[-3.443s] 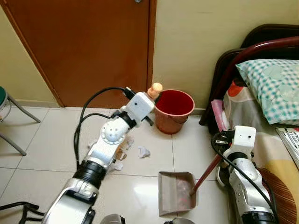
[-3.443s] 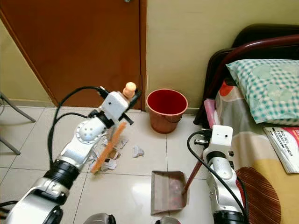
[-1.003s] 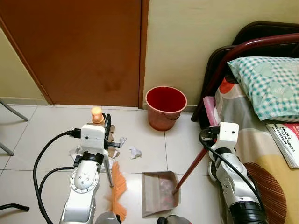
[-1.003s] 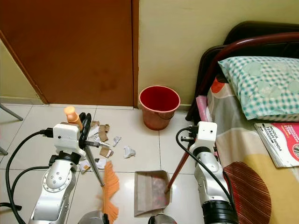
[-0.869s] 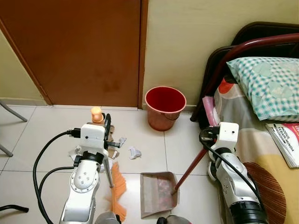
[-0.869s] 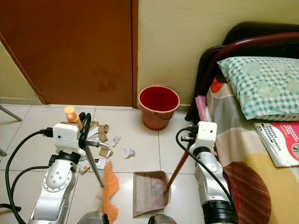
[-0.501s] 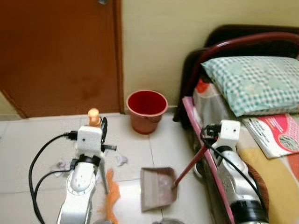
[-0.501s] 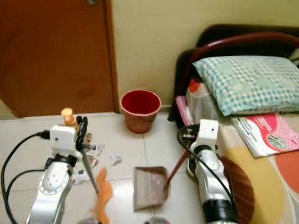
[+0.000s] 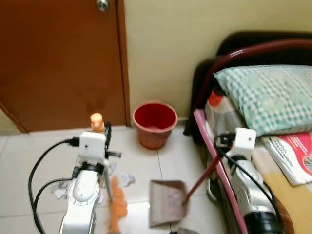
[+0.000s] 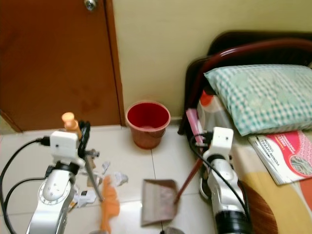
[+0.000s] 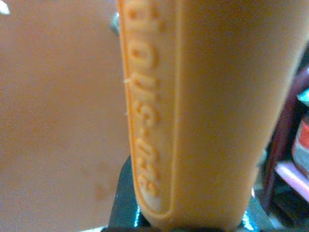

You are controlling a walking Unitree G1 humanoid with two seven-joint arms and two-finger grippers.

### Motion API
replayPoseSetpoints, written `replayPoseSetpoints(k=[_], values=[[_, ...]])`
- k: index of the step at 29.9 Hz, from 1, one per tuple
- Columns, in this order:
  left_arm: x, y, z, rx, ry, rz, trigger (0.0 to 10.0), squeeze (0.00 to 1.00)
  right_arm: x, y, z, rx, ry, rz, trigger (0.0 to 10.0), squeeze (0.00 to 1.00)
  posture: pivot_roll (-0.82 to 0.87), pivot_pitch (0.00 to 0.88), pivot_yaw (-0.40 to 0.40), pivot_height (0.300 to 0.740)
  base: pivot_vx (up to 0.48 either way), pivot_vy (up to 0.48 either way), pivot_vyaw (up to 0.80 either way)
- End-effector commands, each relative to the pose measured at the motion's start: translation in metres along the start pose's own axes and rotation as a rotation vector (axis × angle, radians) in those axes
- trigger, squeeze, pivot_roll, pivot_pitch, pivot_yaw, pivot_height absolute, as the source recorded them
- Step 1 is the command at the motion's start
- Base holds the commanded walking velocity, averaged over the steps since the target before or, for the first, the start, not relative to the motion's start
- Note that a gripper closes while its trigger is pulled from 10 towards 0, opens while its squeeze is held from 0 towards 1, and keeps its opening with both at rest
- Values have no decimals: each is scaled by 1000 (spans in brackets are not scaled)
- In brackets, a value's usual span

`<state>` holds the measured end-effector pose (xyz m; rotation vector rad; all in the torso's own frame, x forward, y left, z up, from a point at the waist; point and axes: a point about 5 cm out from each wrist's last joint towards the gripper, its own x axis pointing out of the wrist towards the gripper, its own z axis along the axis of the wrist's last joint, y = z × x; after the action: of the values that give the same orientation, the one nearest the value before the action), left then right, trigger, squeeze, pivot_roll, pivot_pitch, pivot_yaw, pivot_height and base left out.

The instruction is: Sweep floor

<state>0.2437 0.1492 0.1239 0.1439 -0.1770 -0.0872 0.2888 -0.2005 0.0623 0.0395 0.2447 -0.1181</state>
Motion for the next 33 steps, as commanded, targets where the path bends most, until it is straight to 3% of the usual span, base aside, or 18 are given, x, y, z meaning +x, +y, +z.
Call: replayPoseSetpoints(k=[1,11,19,23,25,29,33], values=[[3,-1,9,15,-43,-12,10000,0,2,3,7,19,-35,9,10000,0,31,17,-56,740,0,0,0],[15,-3,18,37,-82,-39,10000,0,8,8,15,30,-63,4,10000,0,22,25,-38,740,0,0,0],[45,3,24,56,-135,-6,10000,0,24,17,28,69,-64,-6,10000,0,12,50,-43,740,0,0,0],[56,7,23,89,-148,-39,10000,0,26,19,33,65,-71,-4,10000,0,0,59,-44,740,0,0,0],[69,6,18,109,-137,-120,10000,0,26,17,32,66,-71,-9,10000,0,-10,65,-41,740,0,0,0],[82,-5,8,154,-115,-228,10000,0,23,11,29,68,-70,-39,10000,0,-34,78,-27,740,0,0,0],[89,-10,5,131,-99,-258,10000,0,23,7,30,69,-79,-62,10000,0,-40,88,-20,740,0,0,0]])
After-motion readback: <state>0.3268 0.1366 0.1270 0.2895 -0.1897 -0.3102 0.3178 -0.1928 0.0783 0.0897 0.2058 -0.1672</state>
